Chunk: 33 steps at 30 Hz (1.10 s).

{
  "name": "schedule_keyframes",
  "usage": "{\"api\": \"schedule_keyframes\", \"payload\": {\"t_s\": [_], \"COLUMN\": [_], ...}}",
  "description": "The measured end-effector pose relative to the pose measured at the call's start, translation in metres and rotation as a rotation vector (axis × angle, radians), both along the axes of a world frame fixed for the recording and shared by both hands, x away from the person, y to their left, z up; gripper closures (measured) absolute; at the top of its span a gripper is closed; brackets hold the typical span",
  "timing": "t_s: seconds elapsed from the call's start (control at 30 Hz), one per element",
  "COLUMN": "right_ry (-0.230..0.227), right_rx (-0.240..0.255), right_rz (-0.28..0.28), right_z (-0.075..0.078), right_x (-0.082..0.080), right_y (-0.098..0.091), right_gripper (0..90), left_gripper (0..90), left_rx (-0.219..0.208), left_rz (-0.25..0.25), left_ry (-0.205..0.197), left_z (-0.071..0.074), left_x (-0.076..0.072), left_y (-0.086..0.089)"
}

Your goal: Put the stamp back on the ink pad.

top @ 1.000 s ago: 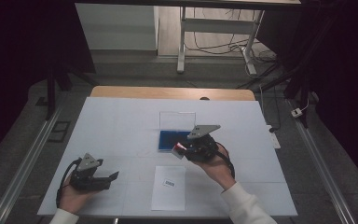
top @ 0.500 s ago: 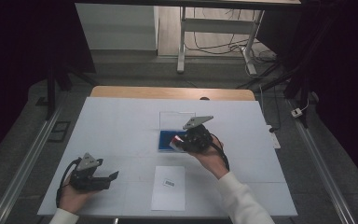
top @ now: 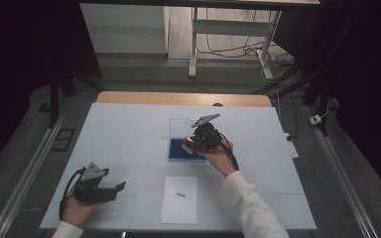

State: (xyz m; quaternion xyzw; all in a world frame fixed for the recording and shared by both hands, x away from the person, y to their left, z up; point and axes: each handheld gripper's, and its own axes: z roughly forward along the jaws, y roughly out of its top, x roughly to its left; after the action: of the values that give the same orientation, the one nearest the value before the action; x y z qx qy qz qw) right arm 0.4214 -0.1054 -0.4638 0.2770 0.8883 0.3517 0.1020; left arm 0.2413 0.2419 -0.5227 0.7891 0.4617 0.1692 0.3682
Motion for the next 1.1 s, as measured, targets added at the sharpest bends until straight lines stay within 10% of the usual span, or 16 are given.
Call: {"api": "schedule_keyframes", "payload": {"t_s": [0.73, 1.1], "right_ry": [-0.021, -0.035], "right_rx": [-0.089, 0.053], "right_rz": [0.006, 0.008], "right_z": [-0.018, -0.002], "right_x": [0.007, 0.000], "right_y": [0.009, -0.003], "right_gripper": [68.2, 48.8], "left_gripper": [20.0, 20.0], "left_rx": [0.004, -0.009], "left_rz": [-0.001, 0.000], "left_ry": [0.002, 0.002], "left_z": [-0.001, 0.000], "left_x": [0.000, 0.002], "left_y": [0.000, 0.000]}}
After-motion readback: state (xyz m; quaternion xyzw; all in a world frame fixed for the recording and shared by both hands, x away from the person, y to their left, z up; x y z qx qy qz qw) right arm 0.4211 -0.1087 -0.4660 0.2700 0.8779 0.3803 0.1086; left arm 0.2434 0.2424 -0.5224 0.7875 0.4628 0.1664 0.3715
